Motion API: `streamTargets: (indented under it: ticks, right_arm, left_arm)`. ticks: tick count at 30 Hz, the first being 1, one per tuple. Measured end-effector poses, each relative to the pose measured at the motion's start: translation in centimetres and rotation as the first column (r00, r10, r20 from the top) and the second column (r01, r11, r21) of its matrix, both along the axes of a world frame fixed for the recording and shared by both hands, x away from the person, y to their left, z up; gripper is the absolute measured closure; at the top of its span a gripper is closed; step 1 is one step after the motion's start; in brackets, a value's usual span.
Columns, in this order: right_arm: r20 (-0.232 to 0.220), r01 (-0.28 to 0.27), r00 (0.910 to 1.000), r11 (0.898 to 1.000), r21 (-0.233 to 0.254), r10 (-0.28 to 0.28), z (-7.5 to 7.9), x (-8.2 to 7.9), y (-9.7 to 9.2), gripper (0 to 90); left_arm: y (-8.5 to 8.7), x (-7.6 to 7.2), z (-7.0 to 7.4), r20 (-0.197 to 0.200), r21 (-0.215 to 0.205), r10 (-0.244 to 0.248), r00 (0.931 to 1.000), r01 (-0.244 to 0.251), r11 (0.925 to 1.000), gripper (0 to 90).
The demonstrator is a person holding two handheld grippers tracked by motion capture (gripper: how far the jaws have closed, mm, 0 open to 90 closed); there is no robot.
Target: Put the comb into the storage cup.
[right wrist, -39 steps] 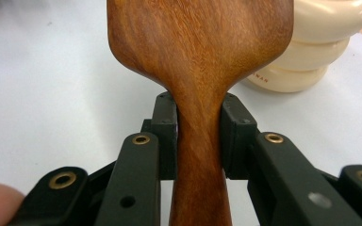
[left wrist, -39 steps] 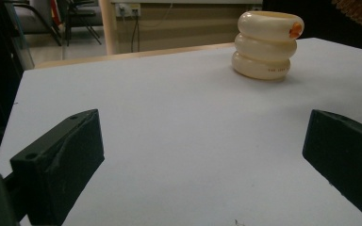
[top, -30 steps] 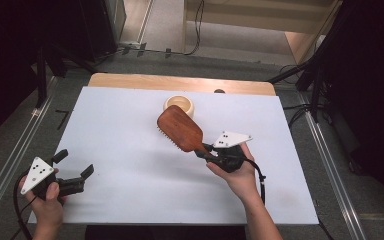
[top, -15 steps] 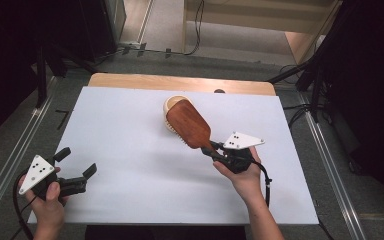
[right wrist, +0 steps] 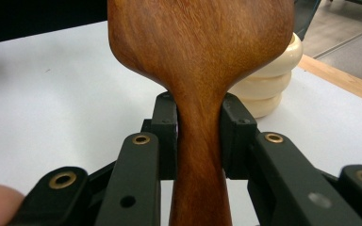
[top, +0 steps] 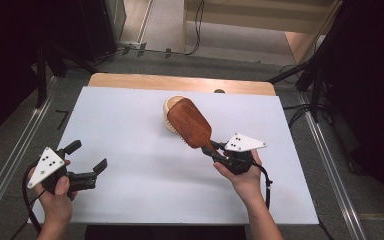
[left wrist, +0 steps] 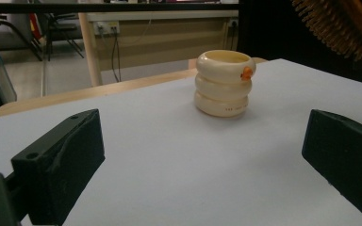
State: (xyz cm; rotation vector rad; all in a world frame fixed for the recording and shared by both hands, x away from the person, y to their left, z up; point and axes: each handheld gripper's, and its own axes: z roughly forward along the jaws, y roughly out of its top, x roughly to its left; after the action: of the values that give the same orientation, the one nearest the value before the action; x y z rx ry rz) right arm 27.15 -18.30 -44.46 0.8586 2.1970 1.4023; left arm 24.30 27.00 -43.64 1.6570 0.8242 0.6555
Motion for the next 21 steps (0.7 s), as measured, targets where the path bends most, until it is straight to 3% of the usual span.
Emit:
streamTargets:
  ticks: [9,21]
  right_arm:
    - [0.02,0.0,0.9998,1.0,0.014,0.0,-0.2,-0.1,0.2,69.5]
    - [0.032,-0.003,0.9995,1.0,0.027,0.002,-0.3,-0.3,0.5,69.5]
  left_arm:
    - [-2.4,0.4,1.2,0.013,-0.019,-0.059,0.9982,0.059,0.998,0.0]
    - [-5.5,1.1,2.1,0.014,-0.044,-0.135,0.9908,0.135,0.9898,0.0]
